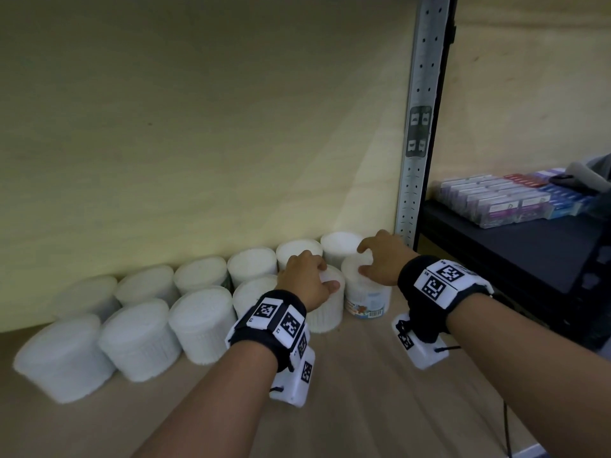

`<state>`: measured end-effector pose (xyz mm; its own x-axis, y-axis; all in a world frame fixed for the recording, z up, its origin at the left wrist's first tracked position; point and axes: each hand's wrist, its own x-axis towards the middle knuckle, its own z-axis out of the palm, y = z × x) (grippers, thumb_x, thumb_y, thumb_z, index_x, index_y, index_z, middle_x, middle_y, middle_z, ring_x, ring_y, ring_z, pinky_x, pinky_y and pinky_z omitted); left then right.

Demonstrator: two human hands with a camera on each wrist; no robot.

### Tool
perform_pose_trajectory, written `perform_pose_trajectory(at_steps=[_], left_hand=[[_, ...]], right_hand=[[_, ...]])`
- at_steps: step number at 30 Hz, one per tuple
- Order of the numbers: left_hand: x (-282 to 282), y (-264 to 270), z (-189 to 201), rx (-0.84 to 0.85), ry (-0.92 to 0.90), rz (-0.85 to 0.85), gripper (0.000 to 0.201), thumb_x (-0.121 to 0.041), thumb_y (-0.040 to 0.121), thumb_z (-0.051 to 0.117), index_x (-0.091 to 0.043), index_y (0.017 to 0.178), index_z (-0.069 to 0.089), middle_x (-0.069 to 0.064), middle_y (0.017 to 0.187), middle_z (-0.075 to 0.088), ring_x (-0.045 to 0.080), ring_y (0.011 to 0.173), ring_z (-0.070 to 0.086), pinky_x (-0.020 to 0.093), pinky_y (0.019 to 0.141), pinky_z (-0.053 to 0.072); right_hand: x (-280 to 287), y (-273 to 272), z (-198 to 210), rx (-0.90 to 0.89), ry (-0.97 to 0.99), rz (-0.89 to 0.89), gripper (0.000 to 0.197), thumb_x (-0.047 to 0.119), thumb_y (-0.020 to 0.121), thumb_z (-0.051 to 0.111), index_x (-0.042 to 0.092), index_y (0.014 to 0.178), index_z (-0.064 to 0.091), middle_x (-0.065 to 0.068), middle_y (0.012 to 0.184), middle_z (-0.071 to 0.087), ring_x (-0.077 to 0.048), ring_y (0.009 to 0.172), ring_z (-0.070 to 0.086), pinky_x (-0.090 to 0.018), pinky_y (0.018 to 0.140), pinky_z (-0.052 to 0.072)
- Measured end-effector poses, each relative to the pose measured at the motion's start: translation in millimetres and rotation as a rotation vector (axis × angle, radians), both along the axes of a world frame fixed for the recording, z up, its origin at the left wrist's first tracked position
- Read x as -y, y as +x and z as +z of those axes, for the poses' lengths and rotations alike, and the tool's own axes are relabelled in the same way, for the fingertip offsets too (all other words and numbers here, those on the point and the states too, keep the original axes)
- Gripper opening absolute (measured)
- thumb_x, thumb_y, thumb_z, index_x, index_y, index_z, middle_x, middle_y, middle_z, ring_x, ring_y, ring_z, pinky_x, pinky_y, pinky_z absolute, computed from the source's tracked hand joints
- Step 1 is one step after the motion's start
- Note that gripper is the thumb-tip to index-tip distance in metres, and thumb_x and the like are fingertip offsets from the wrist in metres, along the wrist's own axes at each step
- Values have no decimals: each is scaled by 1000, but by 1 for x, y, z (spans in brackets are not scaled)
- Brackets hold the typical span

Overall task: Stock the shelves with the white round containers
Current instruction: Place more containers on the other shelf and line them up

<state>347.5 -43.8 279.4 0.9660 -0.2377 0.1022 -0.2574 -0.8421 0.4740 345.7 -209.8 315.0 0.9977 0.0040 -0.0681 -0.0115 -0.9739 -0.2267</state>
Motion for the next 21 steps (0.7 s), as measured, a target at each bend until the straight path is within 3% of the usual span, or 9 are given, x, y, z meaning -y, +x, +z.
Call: perform_pose_trajectory(at_steps=[3,8,12,18,21], left_hand=[[0,0,0,-1,2,0,46,-37,85,65,-14,123,56,4,129,51,23,123,46,39,103,41],[0,0,-1,-1,-5,5,45,-37,85,65,-14,123,56,4,129,51,23,122,47,39,103,41],[0,0,-2,2,4,1,45,-37,85,65,-15,123,55,3,127,51,23,122,47,39,103,41],[1,-1,-1,-10,16,13,44,-38,86,63,-16,123,54,3,126,51,22,121,46,37,102,41],[1,-3,2,-3,24,2,43,-37,87,62,-14,124,55,4,127,50,23,122,46,39,102,40]], right_hand=[[-2,-3,-3,-33,-64,-23,53,43,91,55,16,136,46,-11,137,40,-31,132,34,-40,107,36],[-3,-1,-4,-54,-93,-9,53,44,92,54,14,135,47,-12,136,42,-31,129,40,-39,106,38],[0,-2,-4,-57,-83,34,49,38,92,55,19,137,46,-7,140,40,-27,131,39,-35,108,35],[5,-1,-1,-106,-31,113,46,14,93,53,22,138,47,-5,147,37,-25,134,40,-31,109,35],[6,2,-3,-121,-28,121,49,14,93,51,25,141,44,-4,149,34,-26,137,35,-34,113,34]])
